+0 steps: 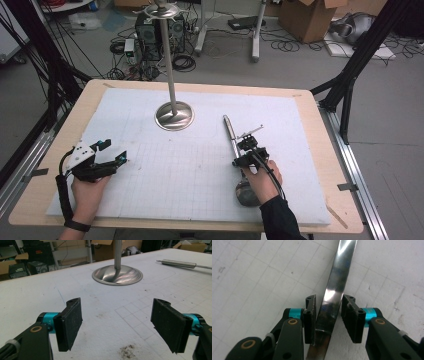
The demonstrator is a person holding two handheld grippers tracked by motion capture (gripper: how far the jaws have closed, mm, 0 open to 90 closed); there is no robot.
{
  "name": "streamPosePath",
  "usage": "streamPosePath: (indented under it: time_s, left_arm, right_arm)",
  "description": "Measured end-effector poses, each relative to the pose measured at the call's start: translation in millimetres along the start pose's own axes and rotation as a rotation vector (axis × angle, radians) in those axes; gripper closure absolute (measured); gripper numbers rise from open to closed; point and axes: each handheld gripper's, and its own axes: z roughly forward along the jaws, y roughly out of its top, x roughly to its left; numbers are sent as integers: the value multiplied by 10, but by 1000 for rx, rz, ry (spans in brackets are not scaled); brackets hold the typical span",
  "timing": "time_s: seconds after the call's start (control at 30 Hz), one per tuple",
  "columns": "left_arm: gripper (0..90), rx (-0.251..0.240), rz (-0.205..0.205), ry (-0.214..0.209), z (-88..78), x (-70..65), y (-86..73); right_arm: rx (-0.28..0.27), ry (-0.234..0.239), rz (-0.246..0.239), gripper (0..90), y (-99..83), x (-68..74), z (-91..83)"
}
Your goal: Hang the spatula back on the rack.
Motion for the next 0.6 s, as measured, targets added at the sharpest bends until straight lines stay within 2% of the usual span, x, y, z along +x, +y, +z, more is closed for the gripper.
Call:
streamPosePath:
  time_s: [0.13, 0.2, 0.3, 0.57, 0.6]
  left_arm:
    - [255, 1, 0, 0, 0, 1, 1]
    - [254, 2, 0, 0, 0, 0, 0]
    - [255, 2, -1, 0, 0, -2, 0]
    - [255, 3, 0, 0, 1, -3, 1]
    - [255, 4, 1, 1, 1, -1, 2]
  right_arm:
    - [-3, 5, 14, 648, -5, -5, -1]
    - [-5, -19, -3, 664, -6, 24, 5]
    - [-6, -28, -4, 668, -9, 38, 5]
    - [-12, -24, -18, 680, -16, 34, 3]
    - [-23, -15, -36, 720, -25, 27, 0]
